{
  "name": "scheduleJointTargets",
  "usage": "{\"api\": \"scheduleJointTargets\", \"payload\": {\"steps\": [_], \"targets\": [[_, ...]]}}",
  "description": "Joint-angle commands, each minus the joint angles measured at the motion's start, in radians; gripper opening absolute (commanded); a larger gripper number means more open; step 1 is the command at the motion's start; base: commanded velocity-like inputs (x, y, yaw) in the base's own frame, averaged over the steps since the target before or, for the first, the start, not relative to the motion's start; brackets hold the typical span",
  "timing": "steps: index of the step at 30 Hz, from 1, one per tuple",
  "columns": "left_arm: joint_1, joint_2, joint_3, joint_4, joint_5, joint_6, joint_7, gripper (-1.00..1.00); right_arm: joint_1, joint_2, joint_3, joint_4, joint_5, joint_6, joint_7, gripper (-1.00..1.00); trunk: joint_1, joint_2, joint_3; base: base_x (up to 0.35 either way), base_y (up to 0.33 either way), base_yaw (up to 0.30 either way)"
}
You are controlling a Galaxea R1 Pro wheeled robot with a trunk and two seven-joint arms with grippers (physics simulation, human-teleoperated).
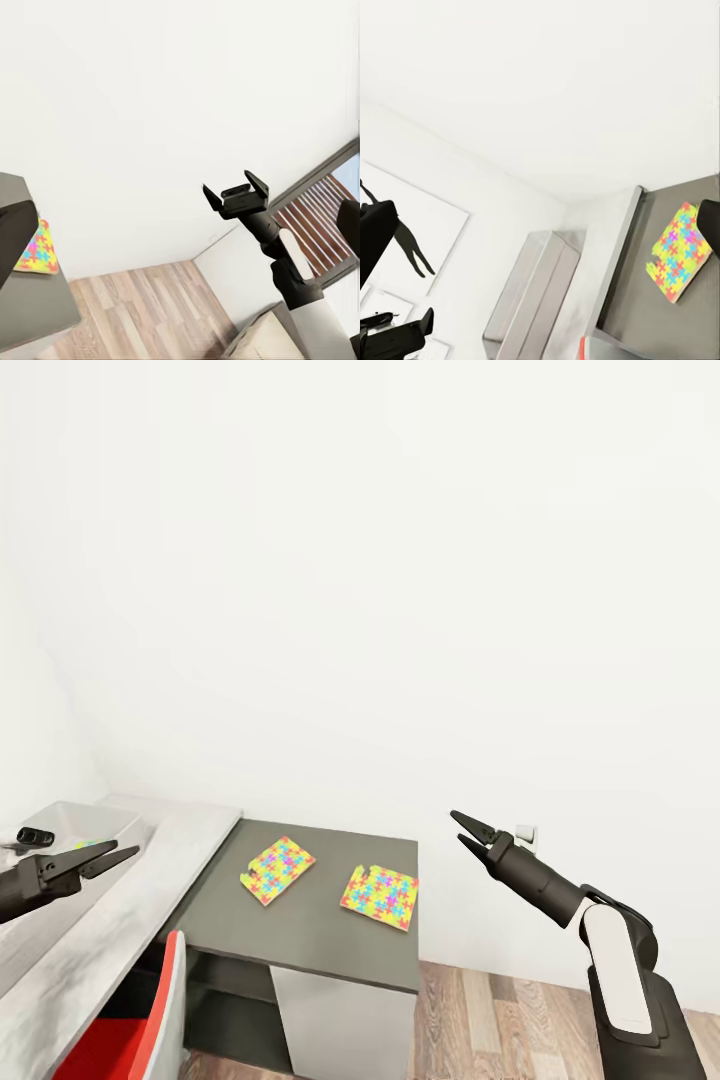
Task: Put all the toys in the child's room - the three board games (two on the bed and one on the table), the two jigsaw puzzles on the table, and the tennis ball on the table - inside the toy box on the table in the child's room.
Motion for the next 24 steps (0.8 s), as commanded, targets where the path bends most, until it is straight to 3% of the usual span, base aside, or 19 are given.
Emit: {"api": "scheduleJointTargets", "payload": {"steps": [1,24], "targets": [[0.000,0.000,0.000,0.000,-0.001,0.011,-0.004,1.00,-0.002,0.001,-0.003,0.000,0.004,0.006,0.005,1.00,0.001,-0.002,-0.002,-0.005,0.000,-0.276],[0.000,-0.001,-0.005,0.001,-0.002,0.010,-0.004,1.00,-0.001,0.001,-0.005,0.003,0.006,0.005,-0.002,1.00,0.001,-0.002,-0.003,-0.019,0.000,-0.277]]}}
